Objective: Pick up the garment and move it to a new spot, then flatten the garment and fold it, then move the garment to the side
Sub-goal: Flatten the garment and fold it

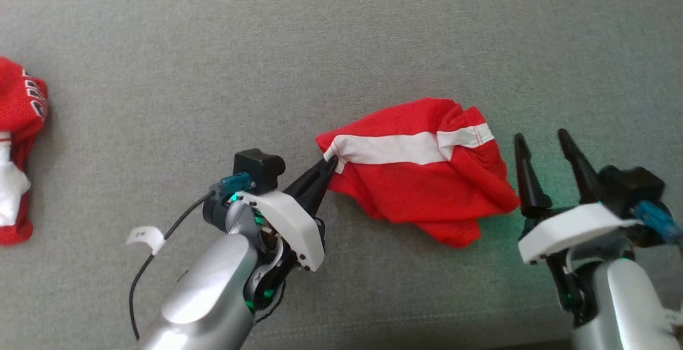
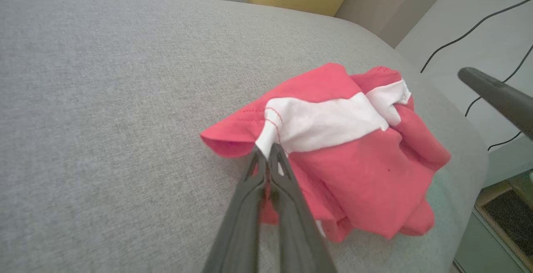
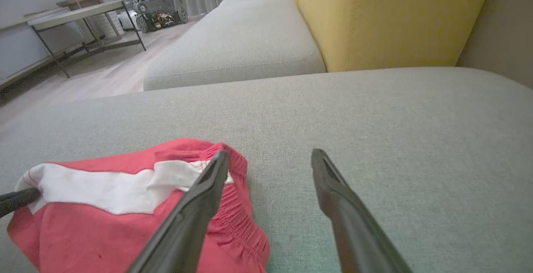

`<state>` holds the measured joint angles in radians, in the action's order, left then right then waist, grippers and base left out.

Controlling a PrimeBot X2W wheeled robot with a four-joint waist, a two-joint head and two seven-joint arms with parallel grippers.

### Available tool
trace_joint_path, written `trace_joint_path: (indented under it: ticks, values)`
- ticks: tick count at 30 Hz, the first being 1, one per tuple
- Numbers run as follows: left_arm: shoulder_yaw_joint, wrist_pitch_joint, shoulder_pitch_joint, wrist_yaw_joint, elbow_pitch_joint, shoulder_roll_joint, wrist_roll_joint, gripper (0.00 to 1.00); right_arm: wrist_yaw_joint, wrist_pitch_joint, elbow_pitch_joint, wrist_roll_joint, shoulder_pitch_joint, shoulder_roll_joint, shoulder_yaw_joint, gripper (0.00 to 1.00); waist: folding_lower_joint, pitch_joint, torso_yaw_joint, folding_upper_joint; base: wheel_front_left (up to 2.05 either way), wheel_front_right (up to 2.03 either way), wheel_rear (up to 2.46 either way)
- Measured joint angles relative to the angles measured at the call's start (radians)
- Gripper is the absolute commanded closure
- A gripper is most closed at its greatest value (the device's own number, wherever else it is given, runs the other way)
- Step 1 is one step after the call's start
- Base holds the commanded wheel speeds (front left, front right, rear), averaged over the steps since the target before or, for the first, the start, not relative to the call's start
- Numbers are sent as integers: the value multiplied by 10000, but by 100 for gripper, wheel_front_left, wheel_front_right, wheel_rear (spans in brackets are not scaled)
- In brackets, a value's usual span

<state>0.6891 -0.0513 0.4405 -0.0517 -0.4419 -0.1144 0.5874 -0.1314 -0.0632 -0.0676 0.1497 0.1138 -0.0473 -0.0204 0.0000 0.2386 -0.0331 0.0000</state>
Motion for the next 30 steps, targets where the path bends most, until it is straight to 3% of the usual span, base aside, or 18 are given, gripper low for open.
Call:
trace_joint_path:
  ticks: [16, 17, 19, 24, 30]
  values:
    - [209, -121, 67, 0, 2, -13, -84, 100, 0, -606, -2328, 1336, 1374, -533, -1363, 0, 0, 115, 399, 0, 0, 0, 0]
    - [236, -123, 129, -2, 0, -13, -84, 100, 0, -621, -2454, 1672, 1503, -662, -1595, 20, 0, 135, 431, 0, 0, 0, 0]
    - [245, -134, 169, -2, 2, -21, -84, 100, 0, -692, -2529, 1935, 1614, -819, -1904, 100, 0, 165, 457, 0, 0, 0, 0]
    - [240, -228, 168, 0, -2, -84, -84, 100, 0, -667, -2481, 2472, 1758, -1154, -2391, 100, 0, 183, 486, 0, 0, 0, 0]
    - [117, -560, 166, 92, 387, -472, -159, 100, 0, -188, -1829, 2640, 1842, -1528, -2155, 100, 0, 82, 492, 0, 0, 0, 0]
